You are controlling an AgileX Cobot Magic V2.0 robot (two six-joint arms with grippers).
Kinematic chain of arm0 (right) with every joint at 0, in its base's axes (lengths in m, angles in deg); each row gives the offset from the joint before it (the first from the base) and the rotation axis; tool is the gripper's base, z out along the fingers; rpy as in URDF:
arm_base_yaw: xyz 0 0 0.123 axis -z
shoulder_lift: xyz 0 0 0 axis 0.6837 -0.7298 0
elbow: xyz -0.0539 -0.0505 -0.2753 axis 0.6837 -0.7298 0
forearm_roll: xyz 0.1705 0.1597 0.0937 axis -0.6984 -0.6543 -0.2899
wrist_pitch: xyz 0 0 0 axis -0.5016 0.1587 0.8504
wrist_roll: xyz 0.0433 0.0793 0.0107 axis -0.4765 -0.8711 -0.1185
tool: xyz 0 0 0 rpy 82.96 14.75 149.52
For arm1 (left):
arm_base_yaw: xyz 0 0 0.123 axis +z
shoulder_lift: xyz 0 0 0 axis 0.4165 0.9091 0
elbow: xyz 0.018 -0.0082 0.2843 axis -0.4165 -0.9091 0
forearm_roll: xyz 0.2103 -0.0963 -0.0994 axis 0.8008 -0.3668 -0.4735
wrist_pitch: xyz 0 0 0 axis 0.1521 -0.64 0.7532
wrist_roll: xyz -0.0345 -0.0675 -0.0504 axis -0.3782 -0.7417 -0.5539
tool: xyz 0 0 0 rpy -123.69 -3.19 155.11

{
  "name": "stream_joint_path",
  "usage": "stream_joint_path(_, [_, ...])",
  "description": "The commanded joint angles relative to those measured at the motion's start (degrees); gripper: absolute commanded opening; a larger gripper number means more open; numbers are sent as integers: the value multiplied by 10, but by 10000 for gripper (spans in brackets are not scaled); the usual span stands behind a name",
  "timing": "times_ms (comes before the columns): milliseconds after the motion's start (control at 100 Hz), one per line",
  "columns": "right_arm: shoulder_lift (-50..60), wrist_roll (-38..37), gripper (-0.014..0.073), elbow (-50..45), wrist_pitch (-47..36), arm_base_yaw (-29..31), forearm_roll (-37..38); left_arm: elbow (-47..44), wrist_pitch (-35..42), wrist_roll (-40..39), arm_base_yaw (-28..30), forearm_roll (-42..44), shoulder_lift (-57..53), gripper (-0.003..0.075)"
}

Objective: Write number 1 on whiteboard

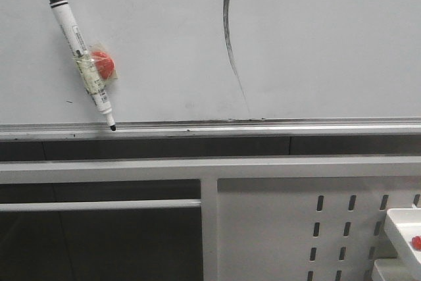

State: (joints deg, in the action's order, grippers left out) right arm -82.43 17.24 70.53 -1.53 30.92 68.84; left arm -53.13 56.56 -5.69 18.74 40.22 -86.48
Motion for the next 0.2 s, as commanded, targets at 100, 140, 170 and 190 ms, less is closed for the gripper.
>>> stream_joint_path(100, [13,8,-50,-8,-13,2,-4,-20,27,-4,2,-9,-12,-20])
stream_joint_path(140, [13,8,-50,-8,-13,2,-4,-20,27,-4,2,-9,-12,-20])
stream_joint_path(170, [13,8,-50,-8,-13,2,-4,-20,27,-4,2,-9,-12,-20])
stream_joint_path(190, [13,8,-50,-8,-13,2,-4,-20,27,-4,2,-9,-12,-20])
